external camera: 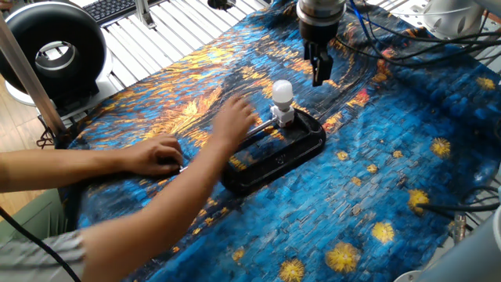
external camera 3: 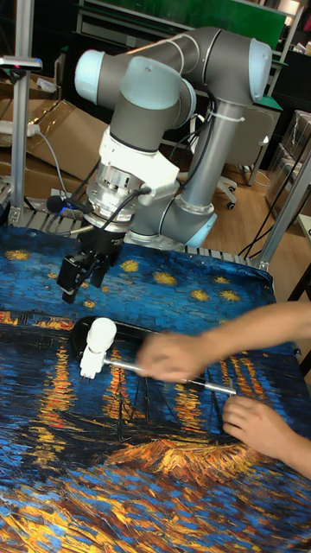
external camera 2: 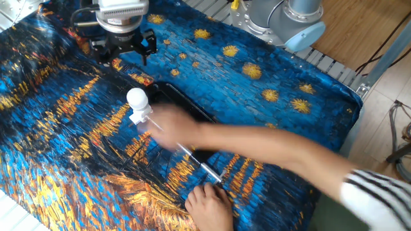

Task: Install the light bulb by rotating it

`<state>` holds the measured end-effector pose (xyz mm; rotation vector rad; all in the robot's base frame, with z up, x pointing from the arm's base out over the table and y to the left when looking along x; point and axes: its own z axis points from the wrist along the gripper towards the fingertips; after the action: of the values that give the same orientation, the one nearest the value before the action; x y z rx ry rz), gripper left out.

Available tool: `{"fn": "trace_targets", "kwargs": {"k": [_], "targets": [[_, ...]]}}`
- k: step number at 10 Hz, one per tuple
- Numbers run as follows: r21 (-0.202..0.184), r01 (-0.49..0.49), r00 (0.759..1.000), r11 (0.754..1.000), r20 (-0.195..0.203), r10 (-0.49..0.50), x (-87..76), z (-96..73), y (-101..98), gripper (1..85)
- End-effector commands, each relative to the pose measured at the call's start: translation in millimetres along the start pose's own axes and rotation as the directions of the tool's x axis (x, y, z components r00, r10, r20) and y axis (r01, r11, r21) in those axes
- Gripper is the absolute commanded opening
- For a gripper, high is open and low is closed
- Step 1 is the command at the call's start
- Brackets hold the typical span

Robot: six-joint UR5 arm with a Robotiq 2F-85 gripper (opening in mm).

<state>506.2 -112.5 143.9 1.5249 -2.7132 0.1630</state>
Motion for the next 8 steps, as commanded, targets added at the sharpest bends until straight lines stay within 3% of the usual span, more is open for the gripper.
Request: {"fn": "trace_targets", "kwargs": {"k": [1, 6, 8], "targets": [[-0.036, 0.033, 0.999, 0.999, 0.041, -0.032, -24.5, -3.7, 5.9, 78.0], [-0.070, 0.031, 0.998, 0.997, 0.054, -0.028, -50.8, 4.1, 4.5, 77.3], [-0.061, 0.052, 0.997, 0.997, 0.066, -0.048, -57.0, 4.8, -1.0, 76.7]]}}
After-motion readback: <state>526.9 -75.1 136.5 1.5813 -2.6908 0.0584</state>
